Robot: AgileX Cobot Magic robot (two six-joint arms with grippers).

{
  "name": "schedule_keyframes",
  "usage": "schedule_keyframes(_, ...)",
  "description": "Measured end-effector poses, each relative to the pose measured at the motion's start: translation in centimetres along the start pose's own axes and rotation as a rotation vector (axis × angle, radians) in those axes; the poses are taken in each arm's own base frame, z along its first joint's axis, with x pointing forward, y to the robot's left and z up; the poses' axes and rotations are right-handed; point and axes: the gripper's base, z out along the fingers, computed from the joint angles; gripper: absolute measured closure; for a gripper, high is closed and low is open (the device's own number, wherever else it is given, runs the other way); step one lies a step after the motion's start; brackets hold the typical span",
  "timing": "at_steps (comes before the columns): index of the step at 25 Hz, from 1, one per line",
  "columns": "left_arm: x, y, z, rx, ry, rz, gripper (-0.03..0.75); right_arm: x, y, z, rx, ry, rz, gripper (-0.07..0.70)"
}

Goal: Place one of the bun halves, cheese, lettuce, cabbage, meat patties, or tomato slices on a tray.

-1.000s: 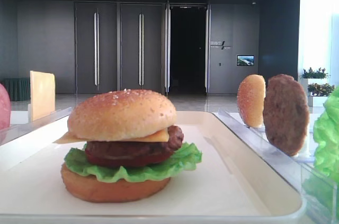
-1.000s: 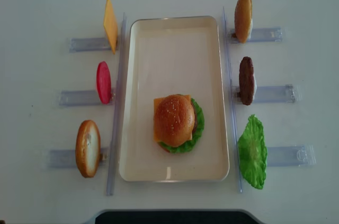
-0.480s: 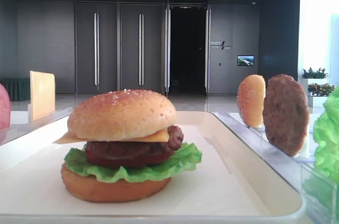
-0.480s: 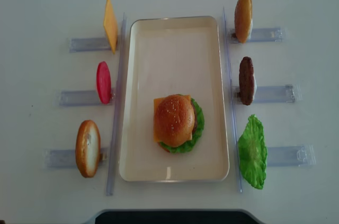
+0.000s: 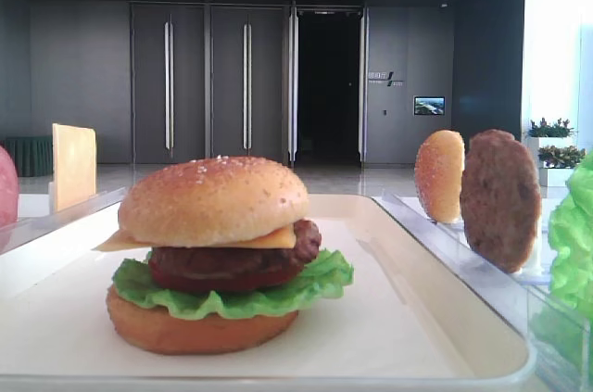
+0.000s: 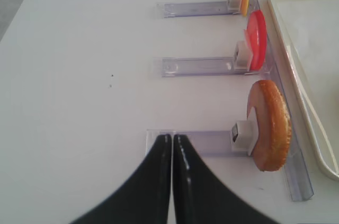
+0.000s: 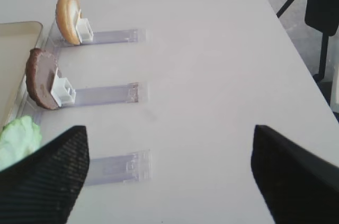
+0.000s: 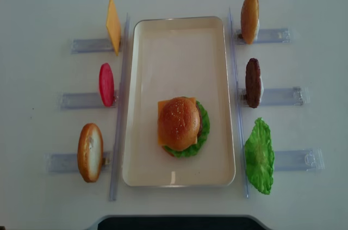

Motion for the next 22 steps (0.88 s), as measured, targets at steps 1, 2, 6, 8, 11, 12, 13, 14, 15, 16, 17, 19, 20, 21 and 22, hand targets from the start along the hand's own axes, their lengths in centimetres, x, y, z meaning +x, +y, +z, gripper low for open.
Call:
schedule_keyframes(1,0.00,0.00,0.00,0.000,0.000,0.000,0.722,0.24,0.00,0.40,0.000,0.009,0.000,0.042)
schedule_keyframes(2,0.00,0.00,0.00,0.000,0.000,0.000,0.722,0.40,0.00,0.62,0.000,0.018,-0.001,0.042)
schedule_keyframes(6,0.00,0.00,0.00,0.000,0.000,0.000,0.722,0.86,-0.01,1.10,0.001,0.046,-0.014,0.043)
schedule_keyframes(8,0.00,0.00,0.00,0.000,0.000,0.000,0.722,0.90,-0.01,1.15,0.001,0.048,-0.019,0.043)
schedule_keyframes(11,0.00,0.00,0.00,0.000,0.000,0.000,0.722,0.93,0.04,1.18,-0.006,0.051,-0.020,0.043)
schedule_keyframes(12,0.00,0.00,0.00,0.000,0.000,0.000,0.722,0.93,0.10,1.17,-0.012,0.051,-0.016,0.043)
schedule_keyframes(13,0.00,0.00,0.00,0.000,0.000,0.000,0.722,0.93,0.10,1.17,-0.012,0.051,-0.016,0.043)
schedule_keyframes(14,0.00,0.00,0.00,0.000,0.000,0.000,0.722,0.93,0.10,1.17,-0.012,0.051,-0.017,0.043)
schedule_keyframes(15,0.00,0.00,0.00,0.000,0.000,0.000,0.722,0.93,0.10,1.17,-0.012,0.051,-0.017,0.043)
schedule_keyframes(16,0.00,0.00,0.00,0.000,0.000,0.000,0.722,0.93,0.10,1.17,-0.012,0.051,-0.017,0.043)
schedule_keyframes(17,0.00,0.00,0.00,0.000,0.000,0.000,0.722,0.93,0.10,1.17,-0.012,0.051,-0.017,0.043)
schedule_keyframes(19,0.00,0.00,0.00,0.000,0.000,0.000,0.722,0.93,0.10,1.17,-0.012,0.051,-0.017,0.043)
schedule_keyframes(20,0.00,0.00,0.00,0.000,0.000,0.000,0.722,0.93,0.10,1.17,-0.012,0.051,-0.017,0.043)
schedule_keyframes(21,0.00,0.00,0.00,0.000,0.000,0.000,0.722,0.93,0.10,1.17,-0.012,0.051,-0.017,0.043)
schedule_keyframes(22,0.00,0.00,0.00,0.000,0.000,0.000,0.722,0.94,0.10,1.17,-0.012,0.052,-0.017,0.043)
